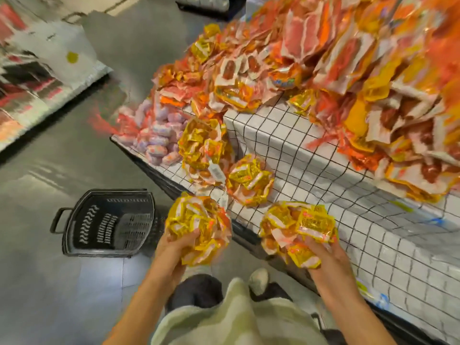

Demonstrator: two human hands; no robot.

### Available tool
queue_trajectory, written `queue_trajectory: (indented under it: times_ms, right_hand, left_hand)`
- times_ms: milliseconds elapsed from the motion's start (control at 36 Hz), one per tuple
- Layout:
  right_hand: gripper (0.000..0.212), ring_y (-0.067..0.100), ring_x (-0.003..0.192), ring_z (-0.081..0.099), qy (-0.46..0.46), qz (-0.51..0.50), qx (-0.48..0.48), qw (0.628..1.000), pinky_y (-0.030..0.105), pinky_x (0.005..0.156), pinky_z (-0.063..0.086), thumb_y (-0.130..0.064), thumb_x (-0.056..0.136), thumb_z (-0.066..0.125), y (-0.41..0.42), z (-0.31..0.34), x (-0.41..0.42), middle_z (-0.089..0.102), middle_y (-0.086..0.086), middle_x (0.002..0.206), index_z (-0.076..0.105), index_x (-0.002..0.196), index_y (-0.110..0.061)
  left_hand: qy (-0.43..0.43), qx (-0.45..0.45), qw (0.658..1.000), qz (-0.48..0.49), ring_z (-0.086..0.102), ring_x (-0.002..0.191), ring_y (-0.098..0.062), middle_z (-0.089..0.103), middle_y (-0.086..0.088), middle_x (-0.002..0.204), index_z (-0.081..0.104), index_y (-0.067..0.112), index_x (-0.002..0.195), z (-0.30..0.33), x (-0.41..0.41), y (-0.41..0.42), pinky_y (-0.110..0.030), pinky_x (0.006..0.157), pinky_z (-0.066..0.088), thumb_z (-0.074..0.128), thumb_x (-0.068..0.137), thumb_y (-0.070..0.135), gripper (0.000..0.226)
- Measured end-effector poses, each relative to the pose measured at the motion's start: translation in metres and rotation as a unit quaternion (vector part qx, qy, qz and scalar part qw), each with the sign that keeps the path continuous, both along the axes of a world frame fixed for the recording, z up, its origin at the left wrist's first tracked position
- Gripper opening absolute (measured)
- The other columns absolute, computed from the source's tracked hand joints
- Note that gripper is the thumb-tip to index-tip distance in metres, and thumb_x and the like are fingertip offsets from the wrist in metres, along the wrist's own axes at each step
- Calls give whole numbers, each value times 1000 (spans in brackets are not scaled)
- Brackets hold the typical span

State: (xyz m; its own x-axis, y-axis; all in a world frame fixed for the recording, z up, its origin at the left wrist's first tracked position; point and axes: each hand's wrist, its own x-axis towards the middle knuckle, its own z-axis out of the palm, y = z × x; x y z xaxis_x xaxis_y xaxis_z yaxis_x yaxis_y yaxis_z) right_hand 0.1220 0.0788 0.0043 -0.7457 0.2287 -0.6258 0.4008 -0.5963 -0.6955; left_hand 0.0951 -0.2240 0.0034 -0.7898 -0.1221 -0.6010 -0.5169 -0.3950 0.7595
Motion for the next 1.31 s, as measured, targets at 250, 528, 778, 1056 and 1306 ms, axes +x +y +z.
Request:
queue_trajectory:
  times_ms: [250, 528, 778, 1056, 1306]
  right_hand:
    - [38, 26, 107, 73, -5, -122, 30, 992, 32, 70, 62, -6, 93, 67, 14, -5, -14, 74, 9, 120, 63, 130, -14]
    - [43, 26, 105, 73, -5, -258, 37, 966, 35, 70, 62, 5, 90, 64, -16, -11, -1, 73, 12, 122, 66, 129, -12]
    - [42, 12, 91, 76, 10, -338, 84, 937, 25, 65, 60, -4, 75, 73, -49, -8, 0, 78, 2, 107, 79, 110, -26]
    - [44, 26, 104, 74, 20, -267, 77, 960, 39, 71, 62, -6, 82, 73, -59, 13, -19, 75, 9, 117, 71, 123, -21]
    - [40, 35, 110, 71, 72, -100, 25, 992, 38, 71, 62, -11, 86, 70, -80, 71, -91, 73, 18, 120, 68, 125, -13]
  left_hand:
    - [9, 64, 979, -194, 71, 103, -33, 73, -14, 116, 73, 22, 110, 7, -135, 41, -51, 88, 57, 79, 74, 2, 42]
    - [96, -235, 907, -337, 64, 106, -15, 66, 14, 109, 57, 36, 111, -18, -225, 65, -37, 97, 50, 74, 86, 15, 37]
    - [325, -421, 781, -329, 30, 147, -18, 32, 0, 159, 36, 18, 152, -35, -193, 48, -39, 116, 33, 63, 96, 21, 62]
    - [447, -488, 577, -478, 1, 155, -31, 14, -4, 167, 30, 22, 156, -71, -206, 42, -56, 121, 24, 40, 104, 40, 57]
    - [411, -379, 701, -442, 24, 148, -4, 30, 14, 159, 37, 31, 152, -13, -229, 10, -18, 117, 26, 51, 103, 28, 51]
